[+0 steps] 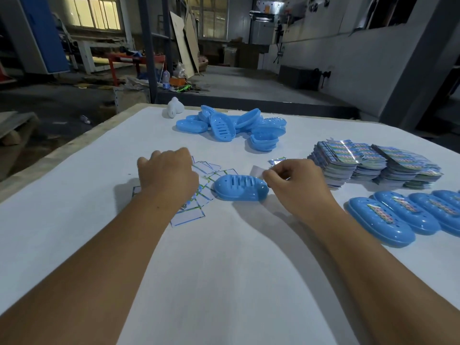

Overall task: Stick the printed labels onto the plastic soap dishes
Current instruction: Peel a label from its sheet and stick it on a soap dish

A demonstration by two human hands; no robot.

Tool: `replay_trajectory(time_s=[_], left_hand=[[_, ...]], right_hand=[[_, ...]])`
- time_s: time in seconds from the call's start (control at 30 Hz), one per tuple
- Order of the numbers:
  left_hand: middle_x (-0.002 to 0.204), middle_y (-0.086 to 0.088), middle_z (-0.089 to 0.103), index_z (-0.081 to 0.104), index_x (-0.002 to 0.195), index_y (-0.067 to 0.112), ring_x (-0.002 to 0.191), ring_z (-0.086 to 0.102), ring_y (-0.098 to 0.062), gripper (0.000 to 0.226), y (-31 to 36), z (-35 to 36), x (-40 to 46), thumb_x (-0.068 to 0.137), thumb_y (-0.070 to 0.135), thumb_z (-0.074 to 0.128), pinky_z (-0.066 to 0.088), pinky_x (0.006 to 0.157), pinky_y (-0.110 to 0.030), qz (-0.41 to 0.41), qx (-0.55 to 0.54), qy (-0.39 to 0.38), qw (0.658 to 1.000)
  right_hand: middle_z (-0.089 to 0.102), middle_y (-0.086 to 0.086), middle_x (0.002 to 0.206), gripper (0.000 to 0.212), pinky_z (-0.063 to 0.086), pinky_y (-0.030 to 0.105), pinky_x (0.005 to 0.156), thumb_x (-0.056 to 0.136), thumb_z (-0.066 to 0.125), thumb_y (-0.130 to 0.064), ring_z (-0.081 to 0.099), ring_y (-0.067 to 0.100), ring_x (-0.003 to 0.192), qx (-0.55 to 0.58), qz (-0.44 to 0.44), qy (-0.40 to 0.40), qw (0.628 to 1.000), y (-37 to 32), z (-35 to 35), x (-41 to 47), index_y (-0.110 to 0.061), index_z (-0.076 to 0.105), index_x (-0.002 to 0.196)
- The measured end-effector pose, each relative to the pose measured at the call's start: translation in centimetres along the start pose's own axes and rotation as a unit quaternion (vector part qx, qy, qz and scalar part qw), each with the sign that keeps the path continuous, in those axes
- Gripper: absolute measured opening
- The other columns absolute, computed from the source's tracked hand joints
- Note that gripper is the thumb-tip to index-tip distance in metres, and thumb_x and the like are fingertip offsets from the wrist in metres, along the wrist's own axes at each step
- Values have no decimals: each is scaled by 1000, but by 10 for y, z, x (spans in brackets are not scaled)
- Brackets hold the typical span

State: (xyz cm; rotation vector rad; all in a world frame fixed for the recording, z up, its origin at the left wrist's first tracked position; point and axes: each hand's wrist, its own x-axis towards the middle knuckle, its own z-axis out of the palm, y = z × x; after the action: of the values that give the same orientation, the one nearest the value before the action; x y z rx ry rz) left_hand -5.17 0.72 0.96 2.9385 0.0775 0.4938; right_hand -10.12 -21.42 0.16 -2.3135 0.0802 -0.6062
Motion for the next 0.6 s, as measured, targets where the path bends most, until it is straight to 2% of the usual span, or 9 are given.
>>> replay_trajectory(time_s=[0.03, 0.1, 0.17, 0.23, 0.3, 0.43, 0.6], left_hand=[[113, -1, 61, 58, 116, 31, 108, 51, -24, 23, 2, 0, 0, 94, 34, 53, 37, 88, -41, 5, 44, 5, 999], [110, 1, 61, 61, 105, 34, 107, 51, -23, 14, 8, 0, -2, 94, 39, 55, 38, 87, -40, 25, -2, 51, 998], [91, 8, 66, 64, 86, 31, 94, 57, -17, 11, 19, 0, -9, 91, 42, 62, 45, 79, -34, 46, -187, 71, 979], [70, 11, 66, 68, 77, 27, 75, 62, -5, 15, 33, 0, -18, 85, 40, 69, 47, 65, -27, 41, -385, 17, 922], [64, 16, 67, 72, 76, 26, 60, 60, 2, 14, 42, 0, -25, 83, 39, 73, 43, 59, -22, 48, -477, -42, 877], [67, 17, 71, 76, 77, 25, 58, 61, 6, 11, 48, 3, -28, 86, 30, 74, 44, 54, -11, 76, -529, -93, 840], [66, 19, 71, 75, 75, 27, 61, 61, 9, 15, 49, 5, -27, 89, 26, 72, 41, 52, -4, 88, -532, -99, 836]], right_hand=[[67, -14, 65, 22, 42, 21, 53, 82, 64, -28, 54, 3, 56, 3, 2, 4, 1000, -1, 1, 0, -14, 69, 65], [65, -16, 62, 22, 43, 23, 53, 79, 64, -30, 53, 3, 54, 1, 6, 9, 1000, -3, 4, 0, -16, 66, 63], [65, -14, 61, 23, 44, 24, 54, 78, 64, -32, 52, 4, 52, 5, 2, 17, 1000, -6, 6, -1, -15, 65, 62], [64, -11, 59, 25, 43, 25, 53, 77, 66, -32, 50, 4, 50, 24, -5, 26, 999, -8, 8, -2, -14, 64, 61], [62, -11, 55, 26, 41, 24, 51, 77, 68, -33, 48, 3, 48, 43, -11, 30, 999, -9, 9, -3, -14, 62, 60], [57, -15, 49, 25, 35, 14, 45, 75, 70, -33, 45, 1, 45, 79, -10, 29, 996, -10, 9, -5, -18, 60, 57], [54, -13, 46, 24, 36, 15, 46, 73, 71, -28, 43, 2, 44, 109, -7, 26, 994, -11, 10, -4, -19, 59, 54]])
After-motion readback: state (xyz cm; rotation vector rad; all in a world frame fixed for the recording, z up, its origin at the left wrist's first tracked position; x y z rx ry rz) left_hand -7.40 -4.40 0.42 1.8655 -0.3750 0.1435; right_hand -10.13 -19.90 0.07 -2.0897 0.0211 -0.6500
